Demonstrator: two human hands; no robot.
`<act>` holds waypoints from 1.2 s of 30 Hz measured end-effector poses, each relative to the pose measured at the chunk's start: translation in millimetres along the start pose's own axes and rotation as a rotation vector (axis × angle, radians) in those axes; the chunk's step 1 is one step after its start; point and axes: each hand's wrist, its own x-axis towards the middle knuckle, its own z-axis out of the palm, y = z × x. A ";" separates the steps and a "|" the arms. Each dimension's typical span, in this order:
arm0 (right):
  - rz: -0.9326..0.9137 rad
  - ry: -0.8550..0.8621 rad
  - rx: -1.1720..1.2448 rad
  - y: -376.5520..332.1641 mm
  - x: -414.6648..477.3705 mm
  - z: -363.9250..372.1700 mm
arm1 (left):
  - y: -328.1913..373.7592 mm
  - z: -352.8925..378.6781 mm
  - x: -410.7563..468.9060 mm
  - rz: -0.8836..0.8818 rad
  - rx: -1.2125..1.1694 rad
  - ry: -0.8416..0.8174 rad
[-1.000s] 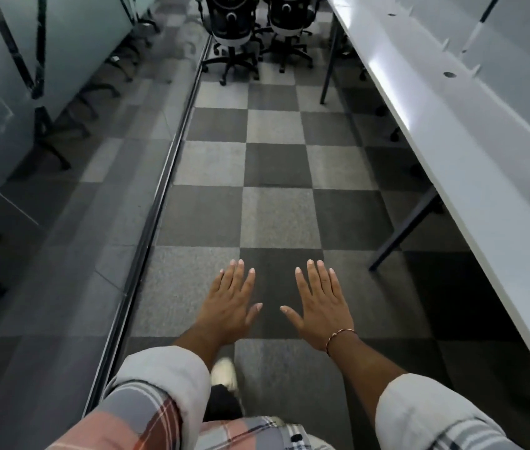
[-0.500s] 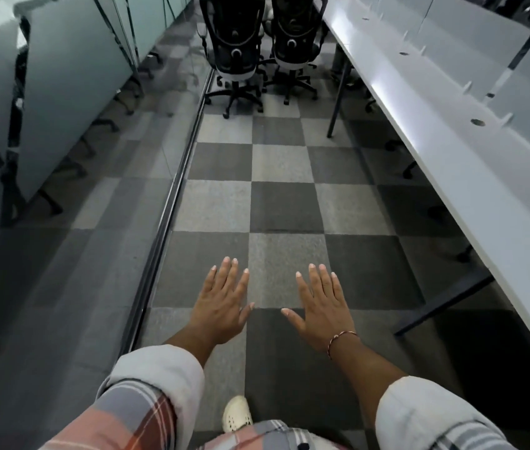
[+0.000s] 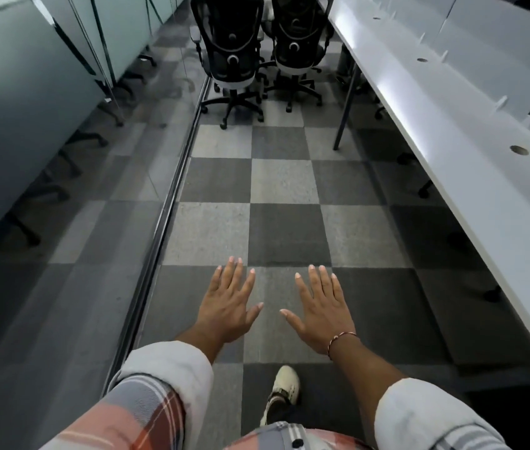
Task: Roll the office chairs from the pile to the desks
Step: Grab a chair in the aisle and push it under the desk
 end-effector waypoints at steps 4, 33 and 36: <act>-0.036 -0.022 0.026 39.3 63.5 -11.9 | -4.0 -18.5 75.1 -0.038 -0.006 -0.035; -0.038 0.020 0.022 154.9 590.4 -87.7 | -208.3 -92.1 555.9 -0.034 0.018 -0.026; -0.029 0.013 0.004 170.8 641.0 -87.6 | -219.1 -91.7 602.4 -0.032 0.008 -0.006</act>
